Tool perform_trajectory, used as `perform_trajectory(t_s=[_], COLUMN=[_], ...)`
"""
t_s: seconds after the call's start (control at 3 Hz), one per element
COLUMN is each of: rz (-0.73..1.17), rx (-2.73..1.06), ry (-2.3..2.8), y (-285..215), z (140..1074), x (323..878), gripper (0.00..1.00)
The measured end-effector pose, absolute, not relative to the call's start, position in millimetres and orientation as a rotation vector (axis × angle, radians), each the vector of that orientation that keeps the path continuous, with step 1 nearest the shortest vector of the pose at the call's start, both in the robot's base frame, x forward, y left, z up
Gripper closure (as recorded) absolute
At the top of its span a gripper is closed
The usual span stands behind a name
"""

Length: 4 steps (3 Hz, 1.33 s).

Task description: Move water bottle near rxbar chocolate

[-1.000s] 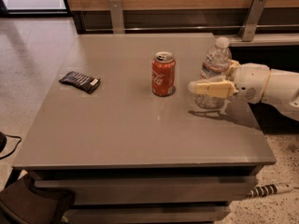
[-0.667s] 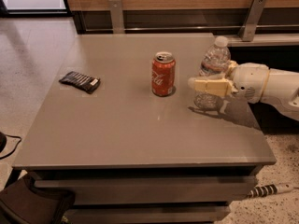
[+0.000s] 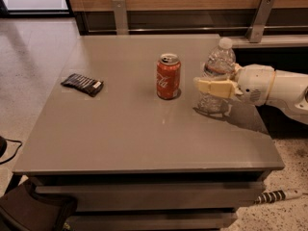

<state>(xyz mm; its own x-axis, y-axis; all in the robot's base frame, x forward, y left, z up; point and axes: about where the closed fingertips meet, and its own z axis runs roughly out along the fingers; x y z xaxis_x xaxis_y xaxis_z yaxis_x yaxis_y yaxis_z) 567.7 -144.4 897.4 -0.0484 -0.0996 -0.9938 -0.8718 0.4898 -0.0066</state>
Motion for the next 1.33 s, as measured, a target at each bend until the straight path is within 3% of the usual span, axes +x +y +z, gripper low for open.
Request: perform_trajectory(t_s=[0.67,1.33], rz=[0.774,0.720], rx=[-0.890,-0.846], ry=[1.517,1.559], y=[-139,-106], z=[909,969], x=[565,520], gripper=[1.00,1.00])
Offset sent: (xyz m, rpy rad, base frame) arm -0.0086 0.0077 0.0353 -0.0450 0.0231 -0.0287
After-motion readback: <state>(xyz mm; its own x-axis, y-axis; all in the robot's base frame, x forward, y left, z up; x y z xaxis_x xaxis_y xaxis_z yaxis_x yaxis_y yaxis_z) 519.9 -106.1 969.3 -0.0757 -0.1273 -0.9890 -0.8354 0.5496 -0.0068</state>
